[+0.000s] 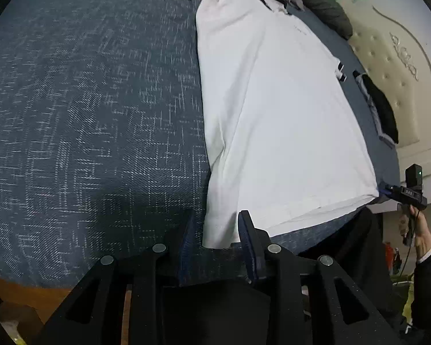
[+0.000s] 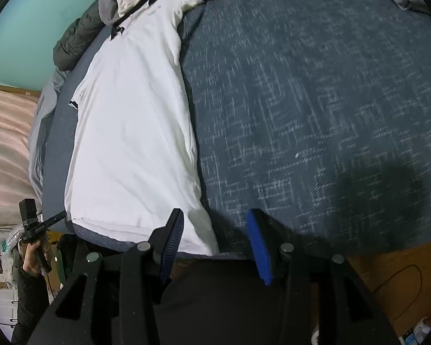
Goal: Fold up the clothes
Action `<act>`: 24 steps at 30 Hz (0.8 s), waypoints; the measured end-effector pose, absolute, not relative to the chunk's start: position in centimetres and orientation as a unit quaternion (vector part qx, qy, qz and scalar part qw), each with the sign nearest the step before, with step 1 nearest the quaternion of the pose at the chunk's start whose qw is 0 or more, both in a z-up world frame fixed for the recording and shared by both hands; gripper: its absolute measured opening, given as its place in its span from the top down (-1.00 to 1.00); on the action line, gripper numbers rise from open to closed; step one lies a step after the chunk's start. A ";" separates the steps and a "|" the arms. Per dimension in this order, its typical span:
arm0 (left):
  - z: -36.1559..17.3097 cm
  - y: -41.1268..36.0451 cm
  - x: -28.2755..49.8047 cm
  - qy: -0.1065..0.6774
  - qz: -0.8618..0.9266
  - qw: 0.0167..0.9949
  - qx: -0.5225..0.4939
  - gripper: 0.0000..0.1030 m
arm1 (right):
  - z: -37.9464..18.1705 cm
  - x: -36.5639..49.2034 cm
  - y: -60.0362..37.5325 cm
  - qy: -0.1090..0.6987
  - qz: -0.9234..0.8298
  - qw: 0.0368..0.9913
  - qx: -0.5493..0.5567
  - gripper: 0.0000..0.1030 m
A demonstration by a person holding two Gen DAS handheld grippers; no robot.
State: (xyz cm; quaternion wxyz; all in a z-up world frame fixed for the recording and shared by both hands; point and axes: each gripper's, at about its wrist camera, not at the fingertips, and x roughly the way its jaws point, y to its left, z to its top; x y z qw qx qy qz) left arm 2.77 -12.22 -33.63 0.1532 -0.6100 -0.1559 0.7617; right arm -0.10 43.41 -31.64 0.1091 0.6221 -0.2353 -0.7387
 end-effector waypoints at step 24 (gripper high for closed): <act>-33.4 -14.6 5.2 -0.165 0.751 0.171 -0.616 0.90 | -31.1 3.4 43.5 -0.138 -0.745 0.119 0.642 0.94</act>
